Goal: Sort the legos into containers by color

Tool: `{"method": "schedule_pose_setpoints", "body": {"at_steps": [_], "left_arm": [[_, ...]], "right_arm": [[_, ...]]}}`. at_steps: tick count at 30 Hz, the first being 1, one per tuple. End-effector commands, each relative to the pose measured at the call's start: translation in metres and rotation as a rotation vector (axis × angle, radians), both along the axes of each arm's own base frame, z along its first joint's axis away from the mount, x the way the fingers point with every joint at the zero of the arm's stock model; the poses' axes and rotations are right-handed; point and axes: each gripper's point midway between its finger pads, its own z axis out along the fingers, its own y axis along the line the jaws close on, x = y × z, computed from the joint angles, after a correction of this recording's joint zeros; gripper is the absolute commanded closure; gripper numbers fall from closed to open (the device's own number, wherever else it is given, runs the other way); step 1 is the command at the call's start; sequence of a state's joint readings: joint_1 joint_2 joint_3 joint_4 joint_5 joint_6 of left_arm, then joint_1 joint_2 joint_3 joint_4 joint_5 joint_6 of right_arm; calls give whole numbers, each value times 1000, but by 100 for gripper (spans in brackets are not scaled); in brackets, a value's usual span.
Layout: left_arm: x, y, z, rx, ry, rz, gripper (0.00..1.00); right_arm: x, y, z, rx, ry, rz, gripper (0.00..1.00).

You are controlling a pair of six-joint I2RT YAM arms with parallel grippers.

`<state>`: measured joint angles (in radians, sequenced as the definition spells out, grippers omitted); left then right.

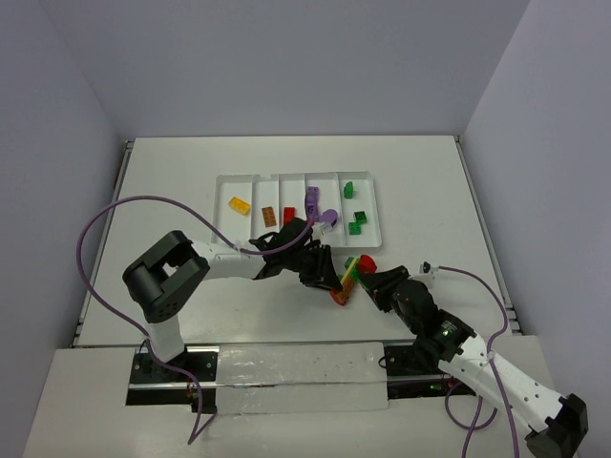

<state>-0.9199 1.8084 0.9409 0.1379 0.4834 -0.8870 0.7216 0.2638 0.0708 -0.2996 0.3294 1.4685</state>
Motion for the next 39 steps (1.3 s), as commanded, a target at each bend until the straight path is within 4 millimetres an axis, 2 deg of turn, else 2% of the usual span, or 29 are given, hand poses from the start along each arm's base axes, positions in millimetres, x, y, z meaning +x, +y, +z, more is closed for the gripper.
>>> {"method": "schedule_pose_setpoints", "body": {"at_steps": [1, 8, 11, 12, 14, 15, 16, 17, 21, 25, 31, 34, 39], "left_arm": [[5, -5, 20, -49, -41, -1, 100], [14, 1, 26, -12, -86, 20, 100], [20, 5, 27, 13, -109, 33, 100], [21, 7, 29, 21, -120, 38, 100], [26, 9, 34, 32, -141, 51, 100], [26, 9, 36, 31, -146, 50, 100], [25, 12, 35, 47, -147, 49, 100], [26, 12, 37, 49, -154, 51, 100], [29, 13, 43, 53, -172, 52, 100], [30, 13, 48, 52, -184, 54, 100], [31, 14, 55, 46, -198, 58, 100], [30, 12, 57, 35, -194, 53, 100], [27, 11, 69, 8, -199, 53, 100]], "right_arm": [[6, -4, 4, -14, -17, -29, 100], [3, -6, -13, -122, 54, -3, 98], [1, -8, -20, -164, 82, 5, 94], [0, -9, -23, -177, 95, 6, 90], [-1, -10, -24, -189, 102, 7, 65], [-1, -10, -25, -191, 105, 9, 63], [-2, -9, -26, -192, 107, 14, 51], [-1, -9, -25, -191, 101, 17, 45], [1, -4, -16, -201, 65, 49, 31], [5, 3, 2, -212, 13, 93, 25], [11, 27, 46, -160, -160, 206, 21], [12, 34, 54, -159, -179, 238, 20], [13, 51, 54, -174, -165, 318, 20]]}}
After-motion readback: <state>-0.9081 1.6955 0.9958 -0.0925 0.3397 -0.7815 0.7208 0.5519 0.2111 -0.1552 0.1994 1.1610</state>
